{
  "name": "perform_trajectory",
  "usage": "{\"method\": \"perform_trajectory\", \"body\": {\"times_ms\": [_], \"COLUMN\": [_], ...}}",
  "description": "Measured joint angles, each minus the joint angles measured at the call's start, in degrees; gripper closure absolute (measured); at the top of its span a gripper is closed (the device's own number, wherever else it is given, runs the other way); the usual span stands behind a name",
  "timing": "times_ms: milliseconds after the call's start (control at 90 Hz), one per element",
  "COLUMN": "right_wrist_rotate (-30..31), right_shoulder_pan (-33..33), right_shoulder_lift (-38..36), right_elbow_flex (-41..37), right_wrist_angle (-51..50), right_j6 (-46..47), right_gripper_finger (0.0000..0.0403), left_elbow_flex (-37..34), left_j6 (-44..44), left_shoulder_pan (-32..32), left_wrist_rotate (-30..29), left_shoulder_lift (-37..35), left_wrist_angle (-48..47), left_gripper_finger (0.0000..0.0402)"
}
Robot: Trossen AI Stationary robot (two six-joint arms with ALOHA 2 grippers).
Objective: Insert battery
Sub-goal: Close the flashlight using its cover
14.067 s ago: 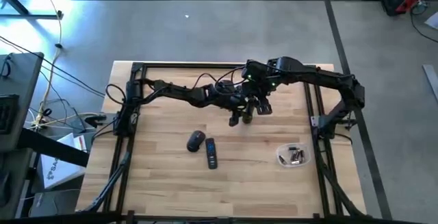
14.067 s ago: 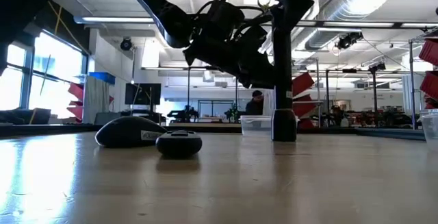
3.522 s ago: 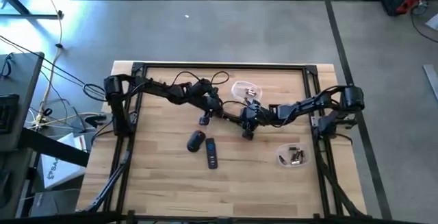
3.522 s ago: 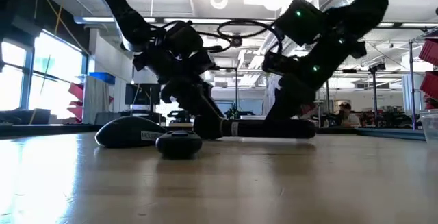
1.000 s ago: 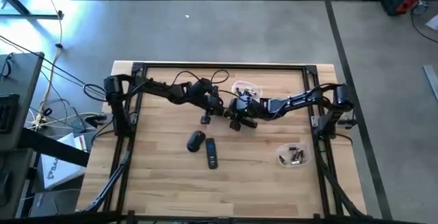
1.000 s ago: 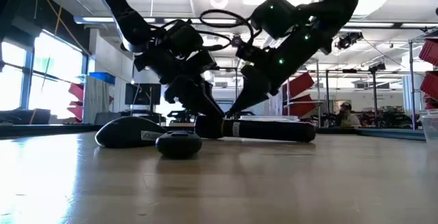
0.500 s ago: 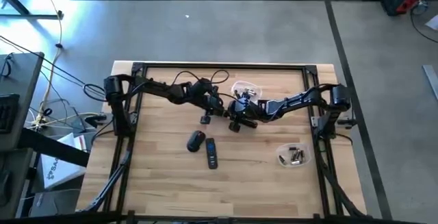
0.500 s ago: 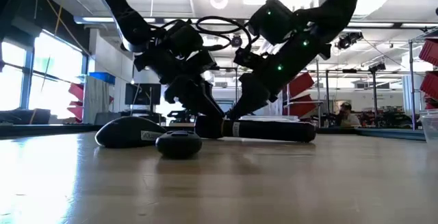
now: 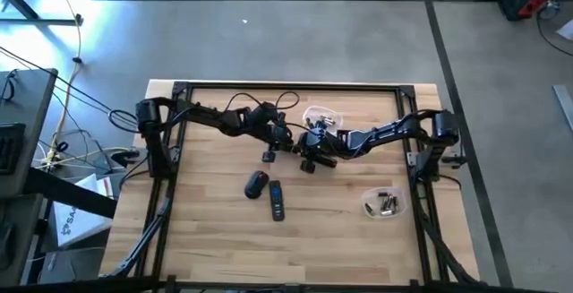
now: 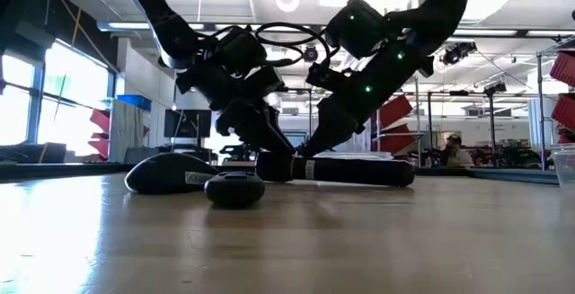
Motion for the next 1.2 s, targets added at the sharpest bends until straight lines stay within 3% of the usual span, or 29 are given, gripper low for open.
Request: {"method": "perform_trajectory", "body": {"times_ms": [400,1200], "right_wrist_rotate": [0.9,2.2], "right_shoulder_pan": [0.58,0.52], "right_shoulder_lift": [-5.39,-1.11], "right_elbow_flex": [-0.41,-0.23], "right_wrist_angle": [2.99,3.86], "right_j6": [-0.2,1.12], "right_gripper_finger": [0.0403,0.0403], "left_elbow_flex": [0.0,0.0], "left_j6": [-0.09,-0.46], "left_shoulder_pan": [-0.01,0.0], "left_wrist_rotate": [-0.09,-0.11], "left_shoulder_lift": [0.0,0.02], "left_wrist_angle": [0.0,0.18], "left_gripper_finger": [0.0312,0.0312]}}
